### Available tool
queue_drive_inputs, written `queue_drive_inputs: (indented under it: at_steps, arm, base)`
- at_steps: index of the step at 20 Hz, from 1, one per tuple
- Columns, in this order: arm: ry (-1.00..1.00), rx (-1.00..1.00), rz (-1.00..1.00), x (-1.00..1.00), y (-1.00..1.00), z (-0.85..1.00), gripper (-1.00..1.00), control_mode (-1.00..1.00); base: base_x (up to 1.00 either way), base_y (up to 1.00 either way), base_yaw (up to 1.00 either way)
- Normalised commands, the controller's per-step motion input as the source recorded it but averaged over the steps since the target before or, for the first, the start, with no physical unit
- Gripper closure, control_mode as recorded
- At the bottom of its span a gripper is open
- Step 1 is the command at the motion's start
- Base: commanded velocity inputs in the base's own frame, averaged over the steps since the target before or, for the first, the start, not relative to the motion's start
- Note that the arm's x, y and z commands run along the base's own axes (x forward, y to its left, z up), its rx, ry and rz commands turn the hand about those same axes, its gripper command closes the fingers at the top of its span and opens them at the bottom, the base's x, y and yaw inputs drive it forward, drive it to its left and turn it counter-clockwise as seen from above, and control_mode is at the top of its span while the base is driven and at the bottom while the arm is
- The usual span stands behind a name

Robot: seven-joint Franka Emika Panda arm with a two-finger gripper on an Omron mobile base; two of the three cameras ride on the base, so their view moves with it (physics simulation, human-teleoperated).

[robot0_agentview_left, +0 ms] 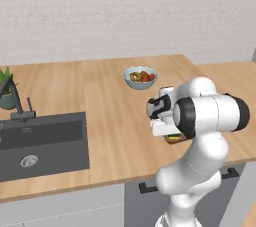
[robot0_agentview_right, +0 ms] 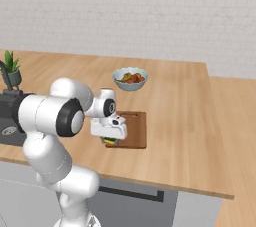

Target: Pick up the sponge from the counter and clean the cutting board by briefly scrubbing or pressing down on the cutting board. Once finished, release the sponge.

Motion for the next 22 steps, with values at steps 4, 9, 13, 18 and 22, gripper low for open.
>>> queue_drive_inputs:
  at_steps: [4, 9, 13, 18, 22]
  arm:
    - [-0.02, 0.11, -0.04, 0.1, -0.51, 0.26, 1.0, -1.0]
    - [-0.05, 0.0, 0.0, -0.16, -0.33, -0.39, 1.0, -1.0]
    - [0.0, 0.0, 0.0, -0.12, 0.25, -0.89, 1.0, -1.0]
    - [0.0, -0.01, 0.0, -0.47, 0.92, -0.58, 1.0, -1.0]
    - [0.0, 0.0, 0.0, -0.62, 1.0, -0.16, 1.0, -1.0]
  base:
    - [0.0, 0.0, 0.0]
    - [0.0, 0.0, 0.0]
    - [0.0, 0.0, 0.0]
    - [0.0, 0.0, 0.0]
    - [0.0, 0.0, 0.0]
